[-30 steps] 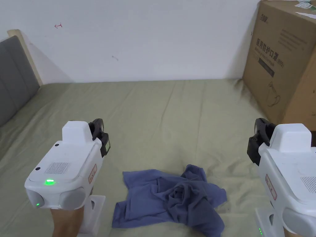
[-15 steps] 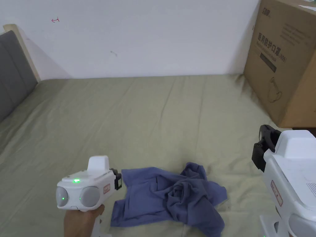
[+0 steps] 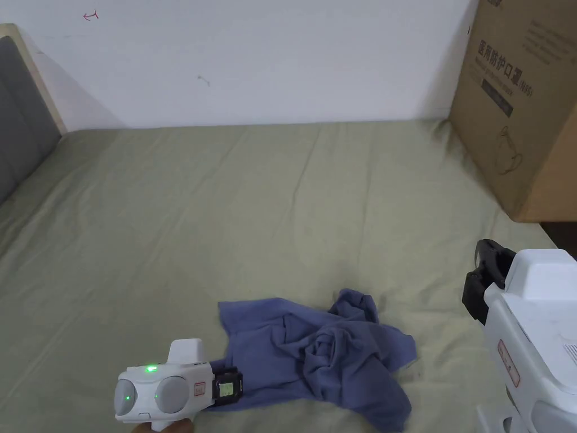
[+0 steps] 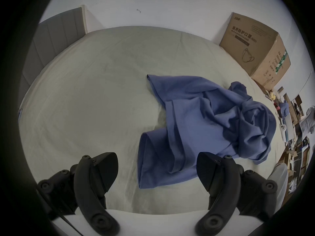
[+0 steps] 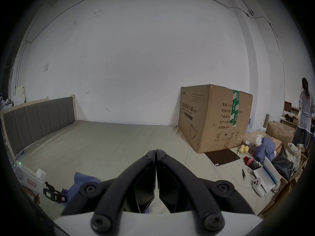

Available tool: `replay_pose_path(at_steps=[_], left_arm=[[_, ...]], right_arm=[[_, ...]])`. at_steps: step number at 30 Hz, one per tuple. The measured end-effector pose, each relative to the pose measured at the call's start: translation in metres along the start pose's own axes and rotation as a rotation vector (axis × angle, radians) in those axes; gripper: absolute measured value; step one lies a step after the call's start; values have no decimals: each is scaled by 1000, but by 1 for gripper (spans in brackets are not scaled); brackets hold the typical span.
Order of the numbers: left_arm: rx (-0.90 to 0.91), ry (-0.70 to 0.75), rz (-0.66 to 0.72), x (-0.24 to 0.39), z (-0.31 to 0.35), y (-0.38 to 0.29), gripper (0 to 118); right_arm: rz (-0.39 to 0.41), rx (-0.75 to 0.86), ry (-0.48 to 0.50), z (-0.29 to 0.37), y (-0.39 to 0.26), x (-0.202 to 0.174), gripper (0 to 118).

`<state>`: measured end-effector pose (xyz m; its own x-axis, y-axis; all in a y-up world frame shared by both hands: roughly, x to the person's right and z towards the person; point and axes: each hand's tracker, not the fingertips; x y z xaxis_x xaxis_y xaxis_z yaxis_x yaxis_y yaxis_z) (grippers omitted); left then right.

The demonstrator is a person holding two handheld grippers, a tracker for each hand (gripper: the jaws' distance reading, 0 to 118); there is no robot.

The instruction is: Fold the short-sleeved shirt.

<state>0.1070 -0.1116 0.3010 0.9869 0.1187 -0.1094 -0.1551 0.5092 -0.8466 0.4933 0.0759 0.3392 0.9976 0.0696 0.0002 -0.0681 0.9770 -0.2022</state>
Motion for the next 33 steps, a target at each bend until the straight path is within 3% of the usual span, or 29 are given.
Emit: replay_pose_path(at_steps=[2,3,4,5,9,11,12,15,17,18,19,20,21,22,26,29,33], left_arm=[[-19,12,0,0,-7,0,93],[-38,12,0,0,-11,0,80],[-47,11,0,0,-15,-1,52],[-58,-4,0,0,-20,-3,43],[-62,-1,2,11,-25,-6,38],[-51,-25,-27,15,-24,-5,10],[-48,-37,-26,17,-23,-4,4],[6,-40,-38,18,-15,0,3],[39,-36,-17,14,-2,4,3],[80,-48,-1,12,5,6,3],[90,-74,23,10,11,8,3],[94,-93,38,9,15,10,3],[104,-102,43,8,19,12,3],[113,-105,40,8,23,13,3],[125,-120,40,11,28,17,3],[124,-125,42,11,26,19,3],[116,-140,41,9,27,20,3]], right_arm=[[0,-7,2,-3,-2,-1,0],[2,-11,4,-4,-3,-1,0],[4,-14,5,-5,-4,-1,0],[7,-18,7,-6,-4,-1,0],[14,-37,5,-11,-8,0,0],[17,-54,5,-17,-12,1,0],[16,-71,9,-22,-15,2,0],[-14,-187,42,-48,-29,4,1],[-14,-330,71,-75,-43,5,11],[-17,-394,79,-89,-52,5,23],[-22,-448,85,-104,-62,5,51],[-21,-506,95,-116,-72,4,71],[-34,-547,118,-129,-83,3,82],[-38,-577,127,-142,-94,2,85],[-86,-704,138,-183,-132,0,85],[-78,-773,169,-201,-158,-4,84],[-121,-804,205,-207,-180,-12,66]])
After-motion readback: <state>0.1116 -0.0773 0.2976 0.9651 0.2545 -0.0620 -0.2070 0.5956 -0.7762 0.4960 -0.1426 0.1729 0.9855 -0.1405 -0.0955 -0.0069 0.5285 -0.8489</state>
